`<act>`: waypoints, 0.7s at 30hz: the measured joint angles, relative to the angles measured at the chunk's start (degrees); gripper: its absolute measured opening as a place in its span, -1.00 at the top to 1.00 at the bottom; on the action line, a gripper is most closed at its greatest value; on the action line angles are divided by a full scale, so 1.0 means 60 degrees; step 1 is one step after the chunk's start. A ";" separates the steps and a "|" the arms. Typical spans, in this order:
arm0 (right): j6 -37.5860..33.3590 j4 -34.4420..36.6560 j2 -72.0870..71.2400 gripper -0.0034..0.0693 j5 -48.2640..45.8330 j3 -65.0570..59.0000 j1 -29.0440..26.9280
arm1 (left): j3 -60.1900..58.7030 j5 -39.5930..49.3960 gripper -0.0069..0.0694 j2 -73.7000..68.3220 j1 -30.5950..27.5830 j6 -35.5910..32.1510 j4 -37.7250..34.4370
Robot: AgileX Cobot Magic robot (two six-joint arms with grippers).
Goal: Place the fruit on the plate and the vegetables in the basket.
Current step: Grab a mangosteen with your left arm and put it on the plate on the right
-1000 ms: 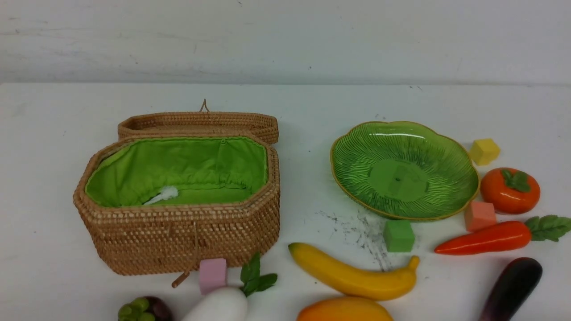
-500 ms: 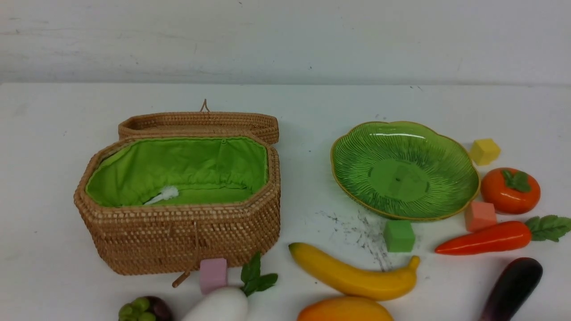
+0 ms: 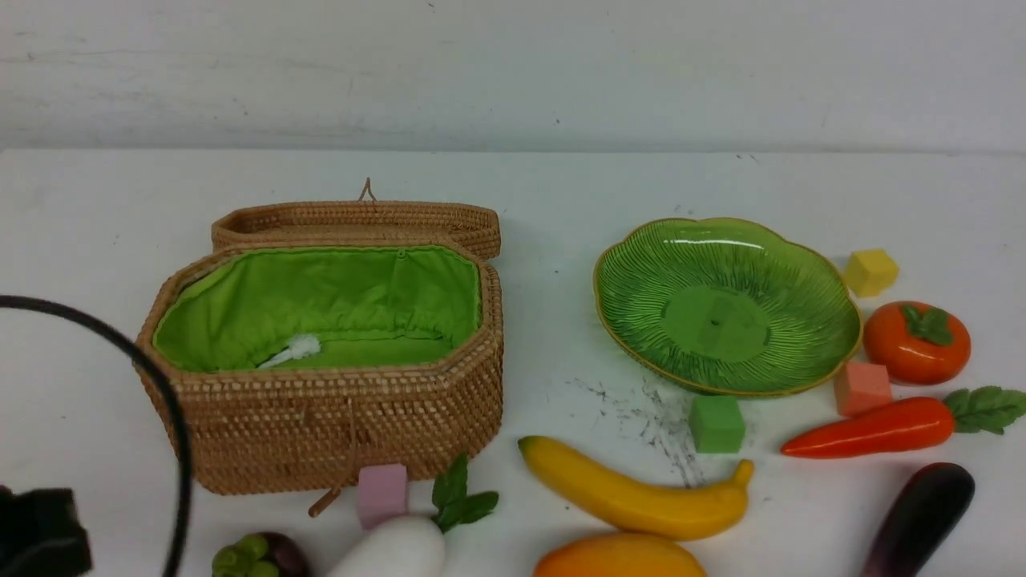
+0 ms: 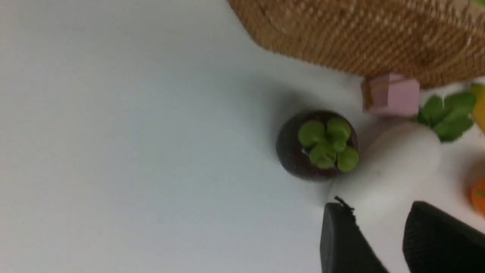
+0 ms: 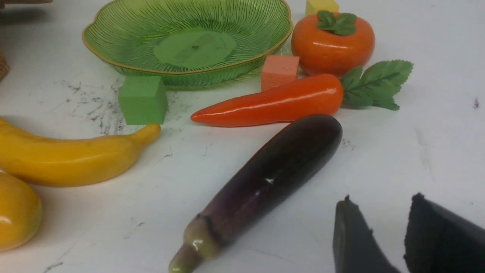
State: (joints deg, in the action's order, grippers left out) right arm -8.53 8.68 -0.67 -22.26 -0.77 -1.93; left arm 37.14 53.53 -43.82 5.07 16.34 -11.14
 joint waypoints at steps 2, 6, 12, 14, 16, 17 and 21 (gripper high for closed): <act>0.0000 0.0000 0.0000 0.25 0.0000 0.0000 0.0000 | 0.0083 0.0239 0.16 -0.0736 0.0217 -0.0552 -0.0235; 0.0000 0.0009 0.0000 0.25 0.0000 0.0000 0.0000 | 0.0248 0.0453 0.00 -0.1849 0.0833 -0.0855 -0.0196; 0.0000 0.0000 0.0000 0.25 0.0000 0.0000 0.0000 | 0.0627 -0.0175 -0.51 -0.3023 0.2005 -0.0410 0.0810; 0.0000 0.0000 0.0000 0.25 0.0000 0.0000 0.0000 | 0.0717 -0.0521 -0.72 -0.3426 0.2289 -0.0066 0.1249; 0.0000 0.0000 0.0000 0.25 0.0000 0.0000 0.0000 | 0.0770 -0.0788 -0.86 -0.3830 0.2452 0.0066 0.1471; 0.0000 -0.0008 0.0000 0.25 0.0000 0.0000 0.0000 | 0.0795 -0.0971 -0.90 -0.4067 0.2521 0.0130 0.1555; 0.0000 -0.0008 0.0000 0.25 0.0000 0.0000 0.0000 | 0.1033 -0.1623 -0.94 -0.4967 0.2604 0.0258 0.1604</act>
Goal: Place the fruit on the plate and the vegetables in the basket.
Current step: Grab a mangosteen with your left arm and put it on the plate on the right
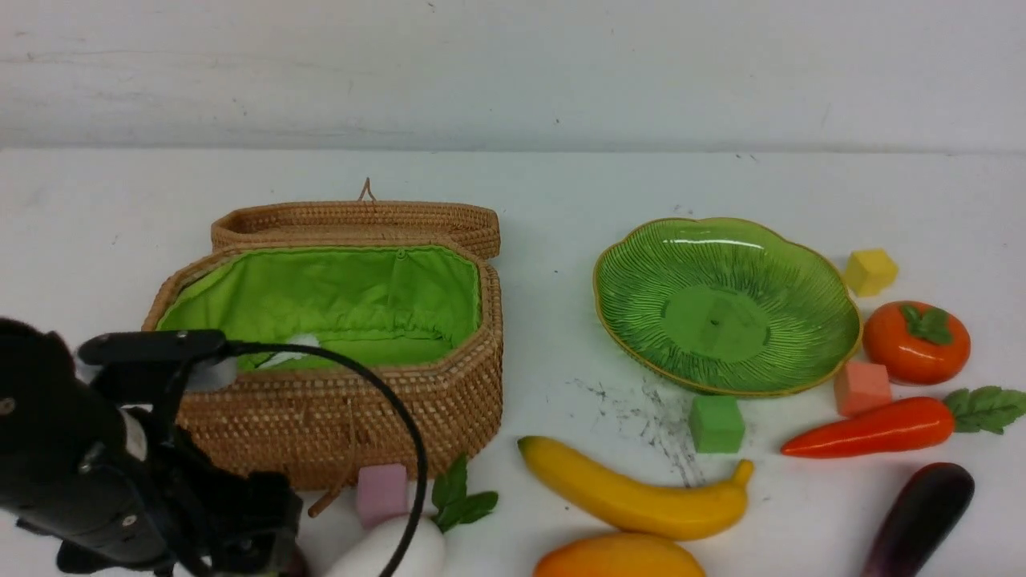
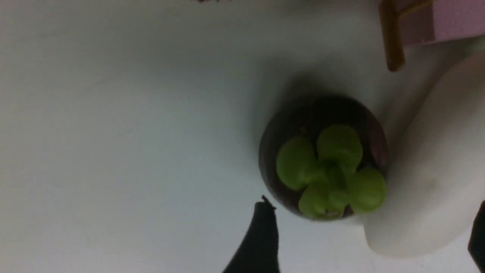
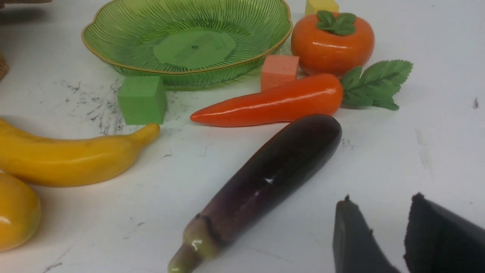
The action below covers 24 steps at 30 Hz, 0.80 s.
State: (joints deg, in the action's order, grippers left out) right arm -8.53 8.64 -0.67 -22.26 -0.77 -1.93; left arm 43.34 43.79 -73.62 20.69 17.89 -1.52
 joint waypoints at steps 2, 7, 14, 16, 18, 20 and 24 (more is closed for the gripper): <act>0.0000 0.0000 0.0000 0.25 0.0000 0.0000 0.0000 | 0.0144 -0.0213 -0.94 -0.0456 0.0000 0.0008 0.0000; 0.0000 0.0016 0.0000 0.25 0.0000 0.0000 0.0000 | 0.0301 -0.0355 -0.91 -0.1427 0.0000 0.0008 0.0000; 0.0000 0.0016 0.0000 0.25 0.0000 0.0000 0.0000 | 0.0301 -0.0409 -0.74 -0.2160 0.0000 0.0008 0.0000; 0.0000 0.0016 0.0000 0.25 0.0000 0.0000 0.0000 | 0.0313 -0.0418 -0.65 -0.2189 0.0000 0.0008 0.0008; 0.0000 0.0016 0.0000 0.25 0.0000 0.0000 0.0000 | 0.0312 -0.0450 -0.59 -0.2189 0.0000 0.0008 0.0021; 0.0000 0.0016 0.0000 0.25 0.0000 0.0000 0.0000 | 0.0323 -0.0461 -0.56 -0.2189 0.0000 0.0008 0.0039; 0.0000 0.0016 0.0000 0.25 0.0000 0.0000 0.0000 | 0.0669 -0.0098 -0.56 -0.2189 0.0000 0.0008 0.0253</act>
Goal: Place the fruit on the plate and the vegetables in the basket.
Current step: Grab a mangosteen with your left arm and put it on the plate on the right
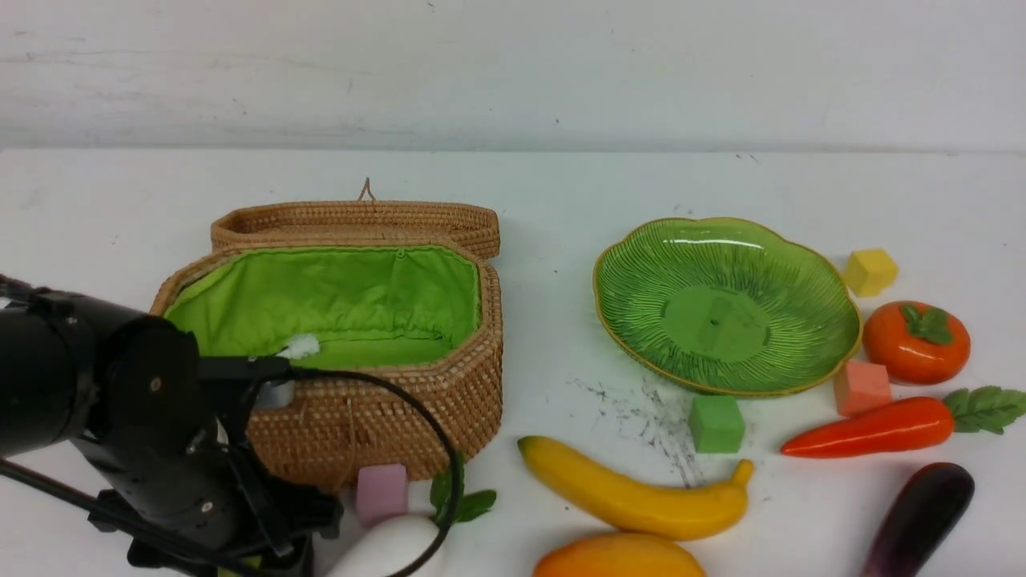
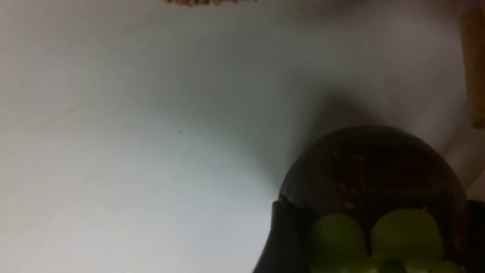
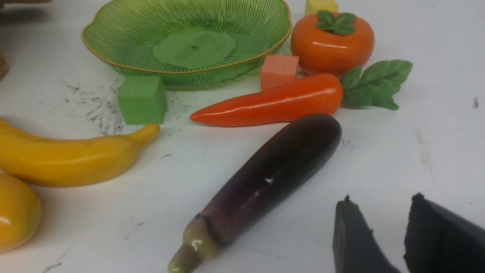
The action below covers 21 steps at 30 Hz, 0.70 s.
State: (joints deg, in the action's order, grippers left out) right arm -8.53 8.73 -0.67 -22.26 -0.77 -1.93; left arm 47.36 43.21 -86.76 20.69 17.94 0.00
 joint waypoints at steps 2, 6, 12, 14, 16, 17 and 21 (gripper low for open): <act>0.0000 0.0000 0.0000 0.25 0.0000 0.0000 0.0000 | 0.0299 0.0483 -0.56 0.0012 0.0000 0.0000 0.0000; 0.0000 0.0000 0.0000 0.25 0.0000 0.0000 0.0000 | 0.1187 0.1961 -0.56 0.0376 0.0000 -0.0224 0.0000; 0.0000 0.0000 0.0000 0.25 0.0000 0.0000 0.0000 | 0.3107 0.3902 -0.56 0.1301 0.0000 -0.0893 0.0000; 0.0000 0.0000 0.0000 0.25 0.0000 0.0000 0.0000 | 0.3956 0.4210 -0.56 0.1476 0.0000 -0.0960 -0.0113; 0.0000 0.0000 0.0000 0.25 0.0000 0.0000 0.0000 | 0.4992 0.4222 -0.56 0.1521 0.0000 -0.0979 -0.0172; 0.0000 0.0000 0.0000 0.25 0.0000 0.0000 0.0000 | 0.5502 0.4067 -0.56 0.1496 0.0000 -0.0988 -0.0181; 0.0000 0.0000 0.0000 0.25 0.0000 0.0000 0.0000 | 0.7276 0.2917 -0.56 0.0914 0.0011 -0.0987 -0.0181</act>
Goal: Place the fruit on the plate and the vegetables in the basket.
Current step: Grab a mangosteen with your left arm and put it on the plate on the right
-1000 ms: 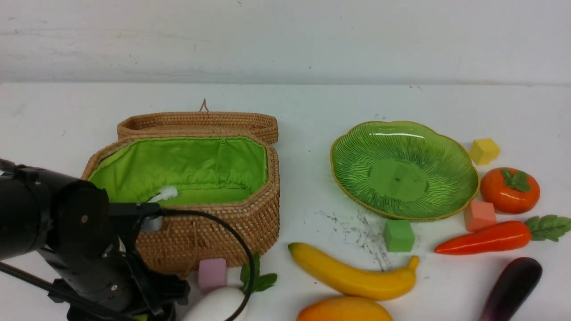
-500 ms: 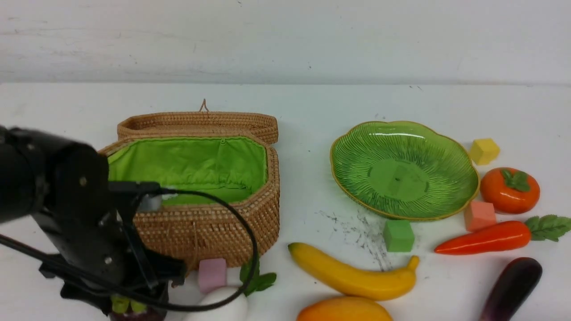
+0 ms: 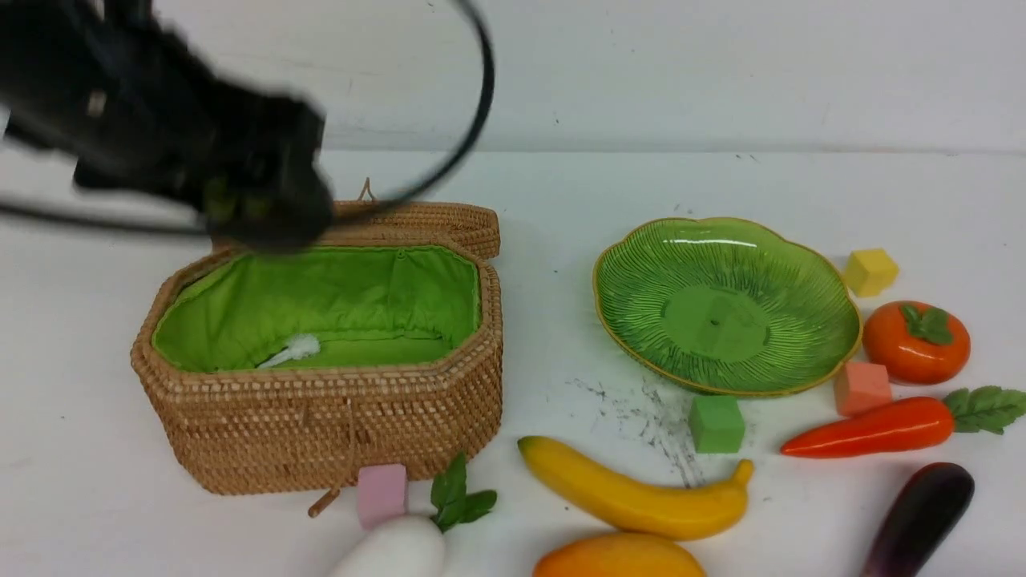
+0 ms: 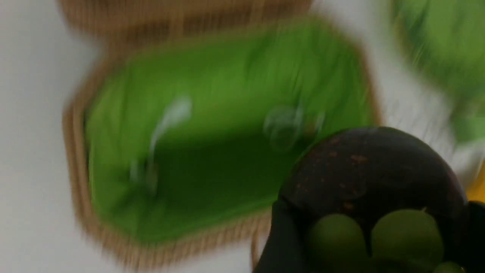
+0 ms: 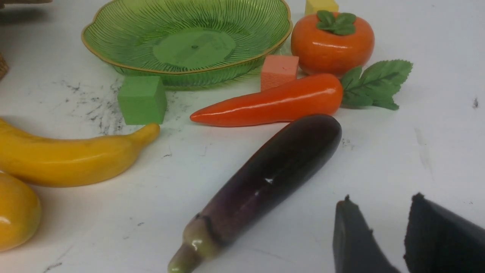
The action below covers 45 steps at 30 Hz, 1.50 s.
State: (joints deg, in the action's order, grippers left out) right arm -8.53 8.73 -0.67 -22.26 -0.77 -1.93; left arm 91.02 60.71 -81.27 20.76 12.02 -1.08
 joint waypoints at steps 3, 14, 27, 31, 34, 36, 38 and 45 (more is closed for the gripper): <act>0.0000 0.0000 0.0000 0.25 0.0000 0.0000 0.0000 | 0.1346 -0.0472 -0.56 -0.1251 0.0009 -0.0139 -0.0222; 0.0000 0.0001 0.0000 0.25 0.0000 0.0000 0.0000 | 0.6365 0.0395 -0.56 -0.6681 0.2008 -0.2003 -0.1173; 0.0000 0.0001 0.0000 0.25 0.0000 0.0000 0.0000 | 0.7584 -0.1750 -0.56 -0.9222 0.3054 -0.2170 0.0270; 0.0000 0.0001 0.0000 0.25 0.0000 0.0000 0.0000 | 0.7593 -0.2092 -0.56 -0.9559 0.3054 -0.2170 0.0181; 0.0000 0.0001 0.0000 0.25 0.0000 0.0000 0.0000 | 0.7593 -0.2071 -0.56 -0.9646 0.3054 -0.1789 0.0265; 0.0000 0.0001 0.0000 0.25 0.0000 0.0000 0.0000 | 0.7593 -0.2058 -0.56 -0.9646 0.3054 -0.1259 0.0532; 0.0000 0.0001 0.0000 0.25 0.0000 0.0000 0.0000 | 0.7593 -0.2058 -0.56 -0.9646 0.3054 -0.0742 0.0864; 0.0000 0.0001 0.0000 0.25 0.0000 0.0000 0.0000 | 0.7593 -0.1872 -0.56 -0.9646 0.3054 0.0060 0.1358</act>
State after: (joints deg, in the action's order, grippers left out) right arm -8.53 8.74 -0.67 -22.26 -0.77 -1.93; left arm 136.57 49.48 -139.15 39.08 12.38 7.07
